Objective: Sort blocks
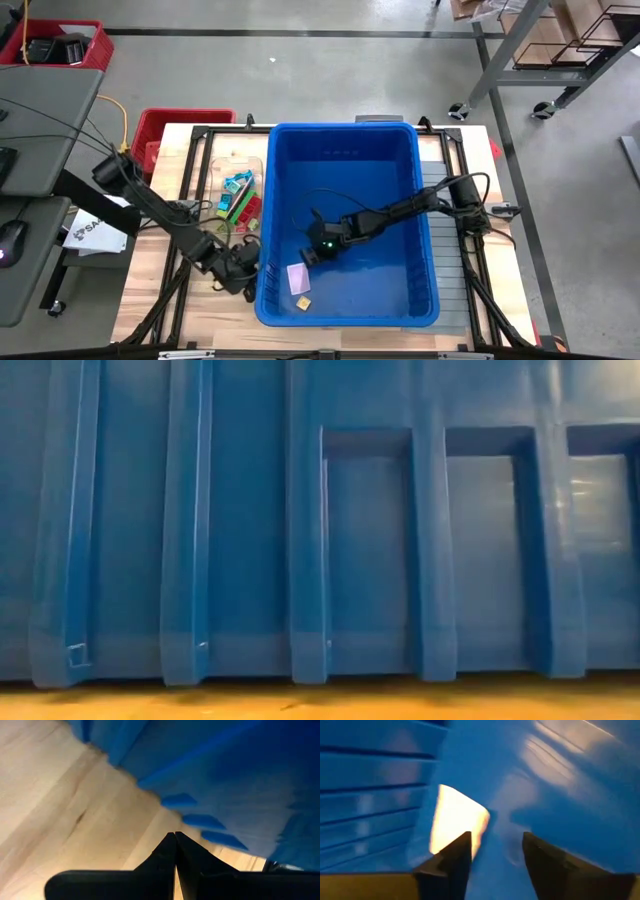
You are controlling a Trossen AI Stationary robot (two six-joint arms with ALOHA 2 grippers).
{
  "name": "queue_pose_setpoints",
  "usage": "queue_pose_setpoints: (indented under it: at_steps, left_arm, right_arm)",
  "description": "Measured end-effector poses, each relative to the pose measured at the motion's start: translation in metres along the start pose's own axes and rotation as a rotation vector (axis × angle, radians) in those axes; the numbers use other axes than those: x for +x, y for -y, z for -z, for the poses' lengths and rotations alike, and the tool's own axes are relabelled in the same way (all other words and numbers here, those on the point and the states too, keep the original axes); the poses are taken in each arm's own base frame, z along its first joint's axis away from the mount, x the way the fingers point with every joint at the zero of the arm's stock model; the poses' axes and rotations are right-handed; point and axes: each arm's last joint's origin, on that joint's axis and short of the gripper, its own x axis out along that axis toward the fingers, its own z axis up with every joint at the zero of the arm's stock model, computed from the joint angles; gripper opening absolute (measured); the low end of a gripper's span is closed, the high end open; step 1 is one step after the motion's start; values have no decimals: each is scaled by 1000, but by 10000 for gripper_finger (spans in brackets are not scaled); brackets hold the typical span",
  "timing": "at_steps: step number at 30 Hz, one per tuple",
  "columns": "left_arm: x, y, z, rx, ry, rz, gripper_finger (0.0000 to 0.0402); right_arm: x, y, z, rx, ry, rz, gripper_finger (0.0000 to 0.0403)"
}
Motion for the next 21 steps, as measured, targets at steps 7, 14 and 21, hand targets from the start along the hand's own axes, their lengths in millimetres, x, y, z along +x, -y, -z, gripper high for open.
queue_pose_setpoints:
  at_steps: [7,14,21]
  left_arm:
    - [19,6,-8,29,-4,64,0]
    - [35,5,-13,17,-1,60,0]
    - [40,2,-20,24,14,45,0]
  right_arm:
    - [3,-4,15,7,-23,11,192]
    - [14,-5,33,54,-50,11,193]
    - [19,-9,42,88,-25,-5,193]
